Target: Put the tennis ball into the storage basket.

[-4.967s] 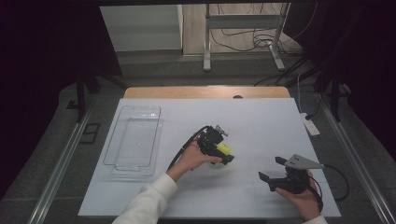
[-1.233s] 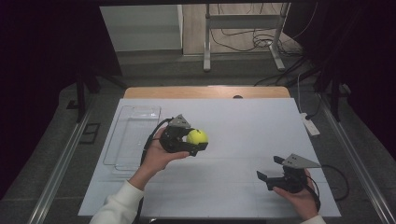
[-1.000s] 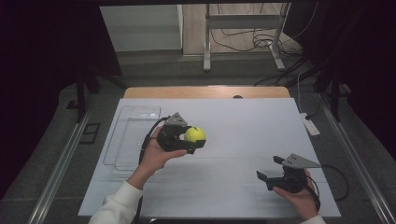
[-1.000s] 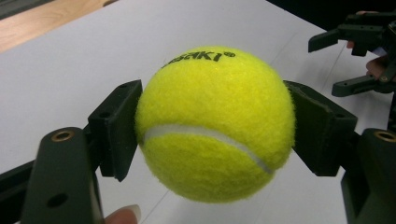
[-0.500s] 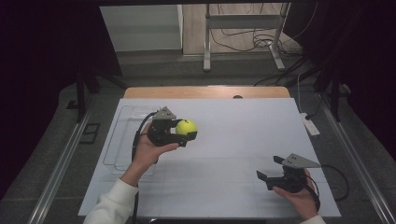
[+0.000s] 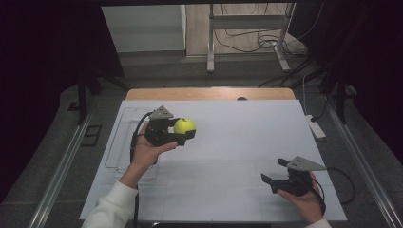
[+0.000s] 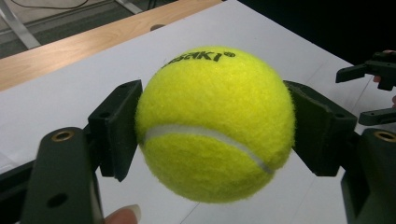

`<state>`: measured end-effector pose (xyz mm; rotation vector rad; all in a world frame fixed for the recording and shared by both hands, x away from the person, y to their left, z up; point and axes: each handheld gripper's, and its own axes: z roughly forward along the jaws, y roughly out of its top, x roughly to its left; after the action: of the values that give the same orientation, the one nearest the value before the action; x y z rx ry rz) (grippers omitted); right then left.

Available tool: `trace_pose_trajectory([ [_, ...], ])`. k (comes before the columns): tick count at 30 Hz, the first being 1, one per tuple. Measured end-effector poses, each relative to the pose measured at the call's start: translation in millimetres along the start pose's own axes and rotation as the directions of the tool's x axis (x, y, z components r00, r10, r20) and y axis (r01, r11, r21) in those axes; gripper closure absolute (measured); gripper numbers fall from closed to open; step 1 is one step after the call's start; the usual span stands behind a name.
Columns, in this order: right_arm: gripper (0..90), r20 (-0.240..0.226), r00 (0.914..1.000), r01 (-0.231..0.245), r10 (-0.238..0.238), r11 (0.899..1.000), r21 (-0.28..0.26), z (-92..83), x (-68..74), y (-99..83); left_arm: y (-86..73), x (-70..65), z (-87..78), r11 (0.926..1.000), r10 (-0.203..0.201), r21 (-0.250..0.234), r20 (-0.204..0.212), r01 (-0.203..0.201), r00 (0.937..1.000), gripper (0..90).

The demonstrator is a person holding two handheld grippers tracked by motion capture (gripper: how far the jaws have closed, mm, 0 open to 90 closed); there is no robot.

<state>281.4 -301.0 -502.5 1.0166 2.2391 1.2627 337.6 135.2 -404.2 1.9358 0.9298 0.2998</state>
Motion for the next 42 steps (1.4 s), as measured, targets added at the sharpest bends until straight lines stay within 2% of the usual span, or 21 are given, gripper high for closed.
trace_pose_trajectory([
  [22, 8.9, 0.002, 1.0, -0.002, 0.002, 1.0, -0.002, 0.6, 0.3, 0.7, -7.1, 25.6, -24.4, 0.997, -0.056, -0.056, -0.069, 0.053, 0.996, 26.2],
  [30, 8.9, 0.006, 1.0, 0.001, -0.001, 1.0, -0.002, 0.6, 0.9, 1.1, -9.2, 33.8, -27.6, 0.9949, -0.08, -0.069, -0.093, 0.073, 0.9925, 26.2],
  [42, 9.0, 0.007, 1.0, -0.002, 0.002, 1.0, 0.001, 1.4, 0.7, 0.9, -13.6, 52.0, -37.6, 0.9884, -0.129, -0.097, -0.139, 0.117, 0.9818, 26.2],
])
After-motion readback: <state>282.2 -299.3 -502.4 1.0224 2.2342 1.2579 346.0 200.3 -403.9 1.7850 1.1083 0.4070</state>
